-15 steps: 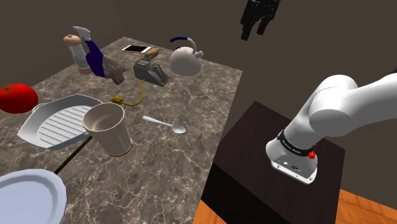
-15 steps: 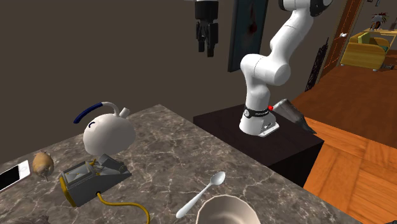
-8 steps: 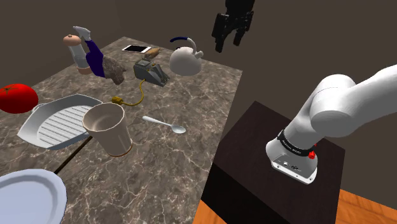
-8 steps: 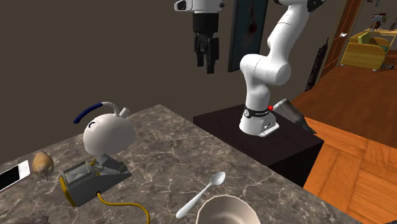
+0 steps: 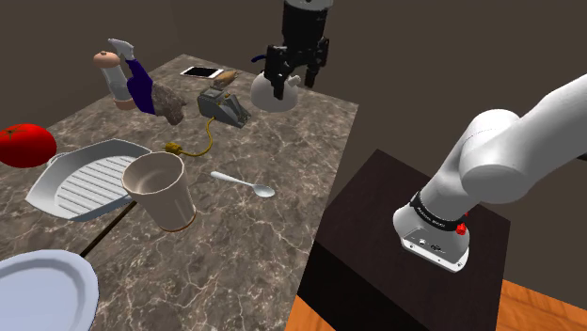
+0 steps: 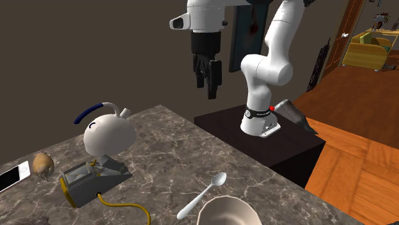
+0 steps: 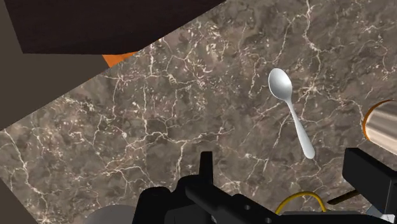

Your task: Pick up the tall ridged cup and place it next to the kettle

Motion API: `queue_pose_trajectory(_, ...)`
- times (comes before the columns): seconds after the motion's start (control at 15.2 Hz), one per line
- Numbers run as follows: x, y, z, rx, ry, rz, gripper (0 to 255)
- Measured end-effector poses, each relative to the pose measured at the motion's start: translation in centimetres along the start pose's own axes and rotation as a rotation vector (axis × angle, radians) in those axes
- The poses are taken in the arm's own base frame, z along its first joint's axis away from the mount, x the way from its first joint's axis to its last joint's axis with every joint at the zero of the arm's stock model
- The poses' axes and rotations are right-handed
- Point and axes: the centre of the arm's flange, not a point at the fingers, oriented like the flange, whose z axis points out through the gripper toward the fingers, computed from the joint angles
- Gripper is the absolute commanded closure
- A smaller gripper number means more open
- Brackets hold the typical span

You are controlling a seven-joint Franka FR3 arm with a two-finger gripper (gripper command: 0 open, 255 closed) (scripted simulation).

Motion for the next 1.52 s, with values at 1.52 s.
queue_pose_trajectory(1.52, 7.8, -24.5, 11.3, 0.024, -0.023, -0.026, 0)
